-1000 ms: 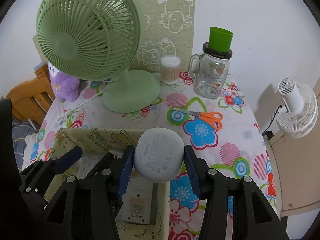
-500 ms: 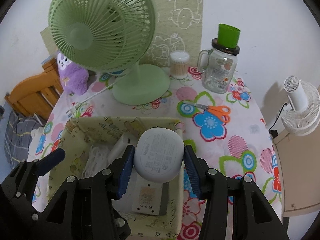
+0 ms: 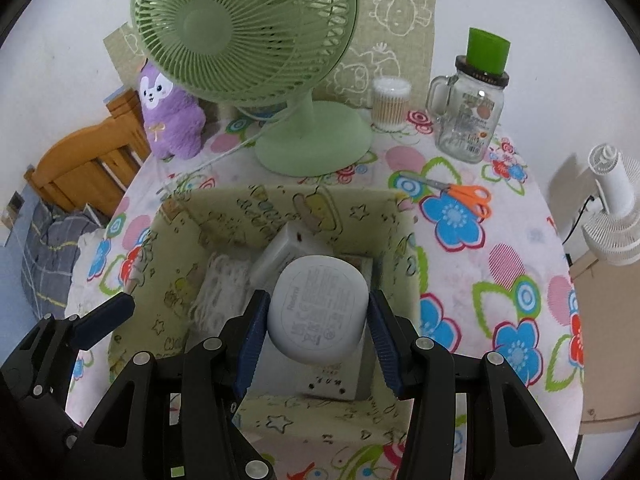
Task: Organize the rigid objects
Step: 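Lower both items into the fabric box and open both tools, then withdraw both tools from the fabric box back toward the table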
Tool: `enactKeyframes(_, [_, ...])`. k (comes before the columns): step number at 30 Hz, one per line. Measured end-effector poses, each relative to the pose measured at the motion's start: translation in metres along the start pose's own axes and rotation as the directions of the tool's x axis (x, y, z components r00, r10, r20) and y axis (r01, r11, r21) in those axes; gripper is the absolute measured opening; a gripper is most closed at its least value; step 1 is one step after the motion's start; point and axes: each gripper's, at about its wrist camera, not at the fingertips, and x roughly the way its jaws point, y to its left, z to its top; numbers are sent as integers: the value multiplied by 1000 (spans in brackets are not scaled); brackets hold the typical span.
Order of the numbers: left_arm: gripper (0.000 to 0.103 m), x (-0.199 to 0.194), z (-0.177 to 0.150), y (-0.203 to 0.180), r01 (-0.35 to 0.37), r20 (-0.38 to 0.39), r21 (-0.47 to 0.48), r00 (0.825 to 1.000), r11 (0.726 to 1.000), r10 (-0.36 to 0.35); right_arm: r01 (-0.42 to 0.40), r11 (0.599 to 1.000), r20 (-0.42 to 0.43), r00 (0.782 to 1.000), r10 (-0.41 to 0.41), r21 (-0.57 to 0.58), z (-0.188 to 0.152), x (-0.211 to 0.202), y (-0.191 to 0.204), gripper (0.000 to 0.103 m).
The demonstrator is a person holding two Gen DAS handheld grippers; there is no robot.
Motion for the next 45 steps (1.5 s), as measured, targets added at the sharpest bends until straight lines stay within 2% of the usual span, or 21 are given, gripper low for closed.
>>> enactKeyframes(6, [92,-10,-6,3,-8,6,11,1000,1000,8,-14,999,-9,1000,14,30,-6,-6,2,56])
enactKeyframes(8, [92,-14,-7,5,-5,10,5,1000,1000,5,6,1000,-1,1000,-6,31,-7,-10,3,66])
enactKeyframes(10, [94,-18,-9,7,-2,13,1,1000,1000,2,7,999,3,1000,-7,46,-10,-15,1,71])
enactKeyframes(17, [95,-36,-22,8,13,25,21,1000,1000,-13,27,998,15,1000,-28,63,-24,-34,1,78])
enactKeyframes(45, [102,-113,-66,11,77,93,69,992,995,-84,92,989,109,988,-105,118,-81,-126,11,84])
